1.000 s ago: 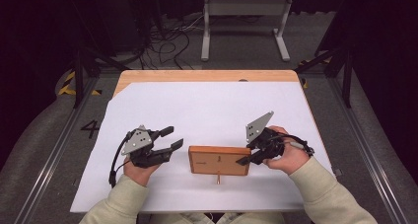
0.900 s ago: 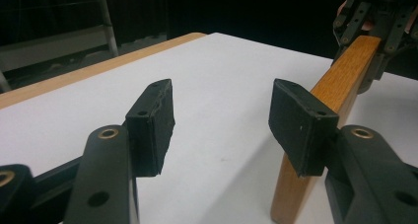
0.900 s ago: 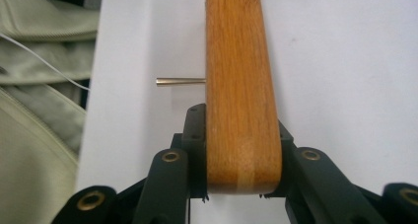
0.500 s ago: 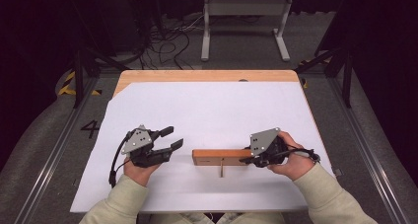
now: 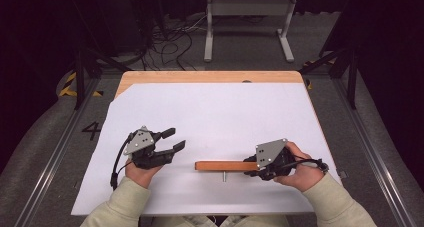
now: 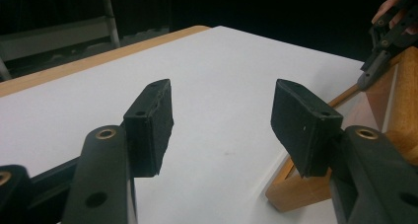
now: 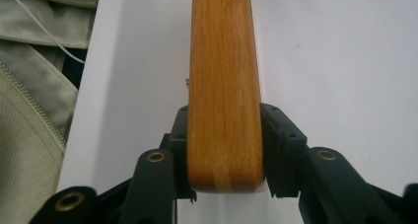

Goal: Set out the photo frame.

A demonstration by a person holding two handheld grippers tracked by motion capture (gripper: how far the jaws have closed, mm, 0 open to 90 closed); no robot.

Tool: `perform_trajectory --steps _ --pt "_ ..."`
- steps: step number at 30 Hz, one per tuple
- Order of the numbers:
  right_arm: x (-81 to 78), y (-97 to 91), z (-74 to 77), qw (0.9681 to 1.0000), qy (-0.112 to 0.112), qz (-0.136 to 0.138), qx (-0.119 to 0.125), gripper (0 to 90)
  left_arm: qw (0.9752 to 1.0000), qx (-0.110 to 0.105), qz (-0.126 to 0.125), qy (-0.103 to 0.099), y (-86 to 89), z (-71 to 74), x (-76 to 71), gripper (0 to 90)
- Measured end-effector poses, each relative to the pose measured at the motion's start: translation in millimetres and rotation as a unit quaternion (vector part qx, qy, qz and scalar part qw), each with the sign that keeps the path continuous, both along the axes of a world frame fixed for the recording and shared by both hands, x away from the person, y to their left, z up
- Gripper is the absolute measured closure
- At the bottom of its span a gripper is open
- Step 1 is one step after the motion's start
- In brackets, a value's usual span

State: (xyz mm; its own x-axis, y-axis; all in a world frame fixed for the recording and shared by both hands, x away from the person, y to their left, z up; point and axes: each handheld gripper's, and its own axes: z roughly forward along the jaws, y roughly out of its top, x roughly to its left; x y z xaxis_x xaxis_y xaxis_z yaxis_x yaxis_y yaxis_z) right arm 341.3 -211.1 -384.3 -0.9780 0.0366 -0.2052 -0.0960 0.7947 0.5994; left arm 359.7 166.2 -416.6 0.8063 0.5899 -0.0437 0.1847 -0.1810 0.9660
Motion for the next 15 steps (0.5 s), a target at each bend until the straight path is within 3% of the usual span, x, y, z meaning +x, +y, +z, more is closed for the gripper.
perform_trajectory --steps 6,9,12,15 --pt "0.1 -1.6 -0.8 0.9998 0.009 -0.014 0.012 57.0 1.0 0.003 0.002 0.004 0.6 -0.6 1.1 40.9" --pt "2.4 -5.9 -0.7 0.9981 0.025 -0.049 0.028 46.3 1.0 0.002 0.002 0.003 0.5 -0.8 1.2 40.7" --pt "2.1 -14.1 -0.6 0.9957 0.034 -0.078 0.039 42.1 1.0 0.002 0.001 0.004 0.4 -1.0 1.4 40.4" --pt "0.0 -18.7 -1.0 0.9946 0.035 -0.09 0.039 42.0 1.0 0.002 0.001 0.004 0.3 -1.1 1.6 40.1"
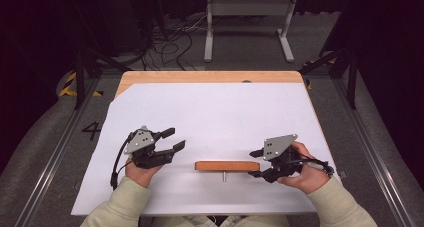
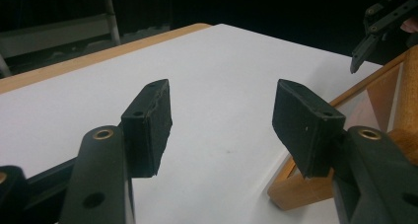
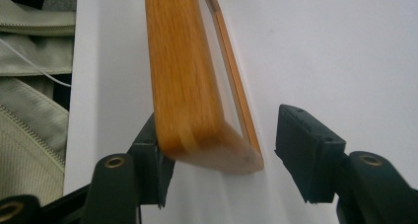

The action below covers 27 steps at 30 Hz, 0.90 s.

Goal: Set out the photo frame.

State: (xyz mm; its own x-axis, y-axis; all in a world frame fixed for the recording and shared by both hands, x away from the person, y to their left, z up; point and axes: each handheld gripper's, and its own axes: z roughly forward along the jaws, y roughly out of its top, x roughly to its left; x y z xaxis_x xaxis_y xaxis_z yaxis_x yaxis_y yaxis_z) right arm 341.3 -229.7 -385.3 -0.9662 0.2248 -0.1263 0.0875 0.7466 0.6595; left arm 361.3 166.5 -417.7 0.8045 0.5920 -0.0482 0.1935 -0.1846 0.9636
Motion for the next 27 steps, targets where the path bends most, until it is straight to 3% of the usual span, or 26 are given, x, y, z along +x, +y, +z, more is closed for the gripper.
perform_trajectory --steps 5,7,10,12,13,16,21,27 --pt "-3.3 -16.1 -4.9 0.9995 0.015 -0.027 0.008 46.1 1.0 0.001 0.001 -0.001 0.2 -0.3 0.7 40.0" --pt "-2.8 -27.2 -11.7 0.9986 0.027 -0.045 0.003 54.2 1.0 -0.001 0.002 0.002 0.8 -0.5 1.5 40.0" --pt "-4.1 -30.5 -16.3 0.9982 0.038 -0.046 -0.001 61.1 1.0 0.0 0.003 0.002 0.7 -0.8 1.8 40.0" --pt "-5.2 -31.2 -21.0 0.9976 0.048 -0.049 -0.004 67.9 1.0 0.004 0.005 0.0 0.4 -1.1 1.9 40.0" --pt "-5.8 -31.0 -25.4 0.9972 0.059 -0.045 -0.006 75.5 0.9999 0.009 0.006 -0.001 0.4 -1.5 2.3 40.0" --pt "-5.3 -28.2 -30.8 0.9971 0.063 -0.043 -0.001 82.0 0.9999 0.01 0.008 0.0 0.8 -1.8 2.7 40.1" --pt "-4.9 -20.7 -38.3 0.9969 0.069 -0.037 0.007 89.8 0.9999 0.012 0.012 0.001 1.3 -2.6 3.4 40.0" --pt "-2.6 -13.9 -48.8 0.9965 0.073 -0.04 0.001 90.0 0.9996 0.02 0.018 0.001 0.1 -3.1 3.2 39.9"
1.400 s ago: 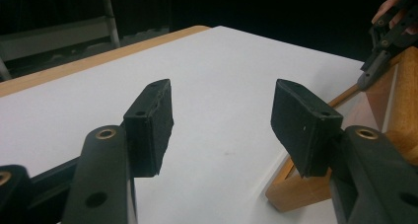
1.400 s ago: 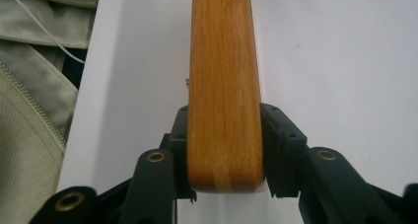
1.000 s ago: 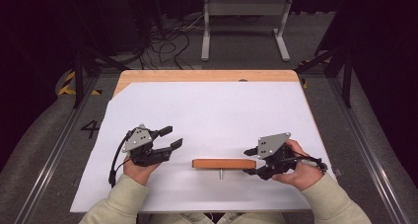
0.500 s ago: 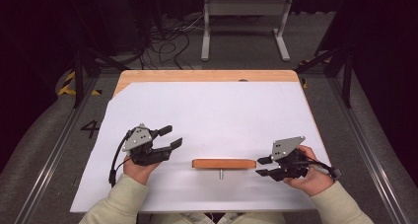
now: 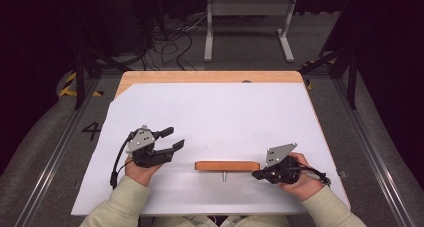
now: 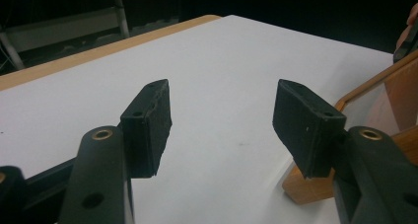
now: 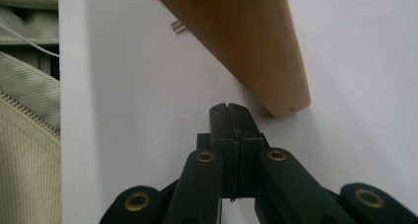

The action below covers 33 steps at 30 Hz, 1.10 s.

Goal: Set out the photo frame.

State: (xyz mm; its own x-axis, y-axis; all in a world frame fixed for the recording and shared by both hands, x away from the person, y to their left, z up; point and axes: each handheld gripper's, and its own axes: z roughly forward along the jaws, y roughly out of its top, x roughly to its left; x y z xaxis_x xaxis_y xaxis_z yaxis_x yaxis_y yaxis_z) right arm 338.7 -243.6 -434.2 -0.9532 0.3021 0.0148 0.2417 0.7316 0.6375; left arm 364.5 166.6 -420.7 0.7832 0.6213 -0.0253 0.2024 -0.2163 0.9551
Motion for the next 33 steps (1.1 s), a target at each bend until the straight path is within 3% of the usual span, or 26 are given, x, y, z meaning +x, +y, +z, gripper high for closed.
perform_trajectory --steps 12,23,33 --pt "8.0 9.2 -4.9 0.9993 0.006 -0.035 0.008 90.0 1.0 0.005 -0.001 -0.006 -1.2 0.6 -1.8 39.3" --pt "35.3 15.2 -5.9 0.994 0.004 -0.106 0.026 90.0 0.9999 0.008 -0.003 -0.009 -2.0 1.0 -3.1 39.2" --pt "65.2 21.9 -6.6 0.9881 -0.003 -0.149 0.039 90.0 0.9999 0.008 -0.002 -0.01 -1.3 1.2 -3.9 39.2"
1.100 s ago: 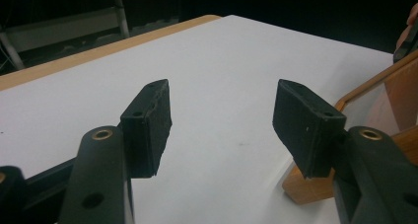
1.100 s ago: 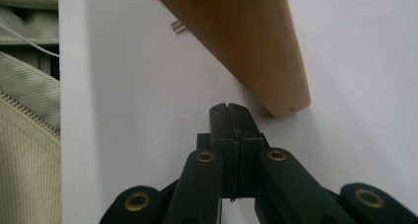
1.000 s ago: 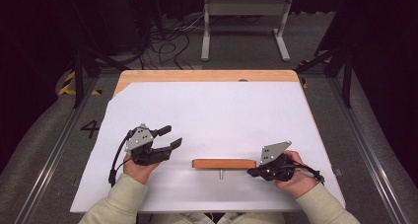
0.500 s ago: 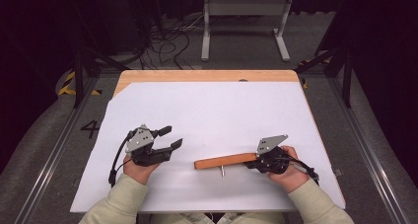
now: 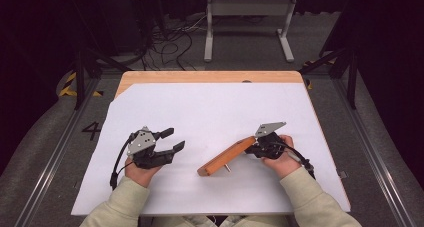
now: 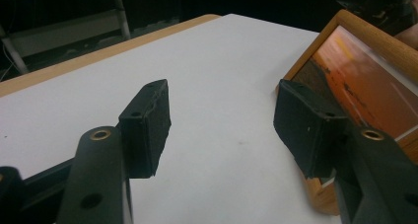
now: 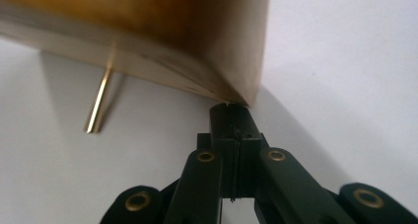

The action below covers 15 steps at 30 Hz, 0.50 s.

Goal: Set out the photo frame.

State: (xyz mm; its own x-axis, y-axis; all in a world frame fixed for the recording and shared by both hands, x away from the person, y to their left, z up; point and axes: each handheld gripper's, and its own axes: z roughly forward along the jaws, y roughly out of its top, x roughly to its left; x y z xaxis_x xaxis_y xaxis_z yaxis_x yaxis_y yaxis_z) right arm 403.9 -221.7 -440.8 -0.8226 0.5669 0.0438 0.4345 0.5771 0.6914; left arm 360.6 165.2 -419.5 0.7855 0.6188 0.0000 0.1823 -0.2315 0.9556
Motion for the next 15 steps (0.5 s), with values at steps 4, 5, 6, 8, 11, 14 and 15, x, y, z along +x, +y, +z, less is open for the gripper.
perform_trajectory --steps 4,5,6,8,11,14,15 --pt "8.1 2.9 -3.3 0.9999 -0.002 -0.01 0.014 90.0 1.0 0.001 0.001 -0.003 -0.1 0.3 -0.2 39.2" --pt "10.3 3.6 -4.0 0.9998 -0.001 -0.011 0.019 90.0 1.0 0.003 0.001 -0.002 -0.1 0.4 -0.2 39.2" --pt "12.5 4.5 -4.4 0.9997 0.001 -0.014 0.021 90.0 1.0 0.003 0.001 -0.002 -0.2 0.3 -0.2 39.2" --pt "15.2 6.6 -3.4 0.9997 0.006 -0.016 0.017 90.0 1.0 0.003 0.001 -0.002 -0.2 0.3 -0.1 39.2" --pt "21.8 13.8 -1.1 0.9998 0.004 -0.013 0.013 90.0 1.0 0.002 0.001 -0.003 0.1 0.3 -0.3 39.2" --pt "29.7 21.3 -0.1 0.9998 0.008 -0.011 0.011 90.0 1.0 0.001 0.002 -0.003 0.7 0.1 -0.5 39.2" --pt "31.7 23.5 0.2 0.9998 0.01 -0.011 0.013 90.0 1.0 0.001 0.002 -0.002 0.9 0.1 -0.6 39.2"
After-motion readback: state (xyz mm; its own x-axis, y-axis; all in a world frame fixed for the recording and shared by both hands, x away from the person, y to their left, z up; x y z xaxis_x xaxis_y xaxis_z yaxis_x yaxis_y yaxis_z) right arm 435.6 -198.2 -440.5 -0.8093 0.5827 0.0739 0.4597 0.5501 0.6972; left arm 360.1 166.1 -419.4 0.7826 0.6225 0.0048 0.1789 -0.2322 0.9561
